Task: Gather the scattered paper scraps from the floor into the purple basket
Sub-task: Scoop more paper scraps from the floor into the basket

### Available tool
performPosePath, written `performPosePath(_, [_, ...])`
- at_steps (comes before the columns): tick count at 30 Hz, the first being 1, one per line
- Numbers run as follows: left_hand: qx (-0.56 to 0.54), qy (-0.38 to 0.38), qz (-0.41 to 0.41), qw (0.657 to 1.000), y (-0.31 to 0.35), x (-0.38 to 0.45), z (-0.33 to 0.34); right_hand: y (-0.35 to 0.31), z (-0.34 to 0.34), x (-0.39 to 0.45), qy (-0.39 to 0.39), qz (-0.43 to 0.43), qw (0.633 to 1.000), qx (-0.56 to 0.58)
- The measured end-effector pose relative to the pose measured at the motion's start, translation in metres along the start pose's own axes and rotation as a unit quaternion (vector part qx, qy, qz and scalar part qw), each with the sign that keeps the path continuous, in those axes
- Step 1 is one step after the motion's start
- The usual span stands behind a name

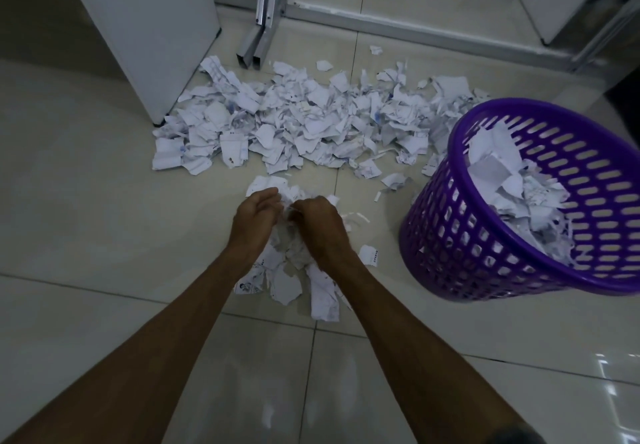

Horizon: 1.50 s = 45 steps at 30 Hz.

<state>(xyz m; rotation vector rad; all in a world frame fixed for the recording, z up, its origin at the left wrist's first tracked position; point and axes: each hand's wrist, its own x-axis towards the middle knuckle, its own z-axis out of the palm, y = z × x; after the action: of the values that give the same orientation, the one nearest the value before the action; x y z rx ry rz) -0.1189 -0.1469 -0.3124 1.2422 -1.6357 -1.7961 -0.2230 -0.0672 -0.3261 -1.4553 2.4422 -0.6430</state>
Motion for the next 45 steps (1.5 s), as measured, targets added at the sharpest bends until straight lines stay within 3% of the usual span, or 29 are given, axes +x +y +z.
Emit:
performPosePath(5, [0.035,0.036,0.085,0.995,0.033,-0.009,0.009,-0.009,-0.049,-0.002,0.092,0.067,0.980,0.161])
performPosePath(9, [0.032,0.044,0.082,0.995,0.044,-0.005,0.010,-0.024,-0.075,0.009,0.159,0.079,0.958,0.224])
performPosePath(18, [-0.030,0.035,0.123,0.991,0.126,-0.012,0.035,-0.047,-0.178,0.019,0.210,0.093,0.950,0.213])
performPosePath(25, [-0.045,-0.045,0.148,0.987,0.185,-0.042,0.092,-0.034,-0.259,0.003,0.266,0.091,0.945,0.165])
performPosePath(31, [-0.022,-0.146,0.124,0.981,0.194,-0.066,0.149,0.004,-0.310,-0.034,0.276,0.133,0.944,0.124])
performPosePath(35, [0.066,-0.219,0.104,0.968,0.178,-0.077,0.167,0.038,-0.319,-0.067,0.275,0.165,0.937,0.137])
performPosePath(40, [0.072,-0.181,0.165,0.967,0.170,-0.078,0.164,0.068,-0.309,-0.087,0.144,0.186,0.964,0.122])
performPosePath(43, [0.041,-0.170,0.168,0.970,0.172,-0.079,0.165,0.073,-0.313,-0.089,0.140,0.173,0.966,0.134])
performPosePath(45, [0.027,-0.153,0.175,0.972,0.171,-0.080,0.167,0.076,-0.312,-0.089,0.157,0.157,0.972,0.081])
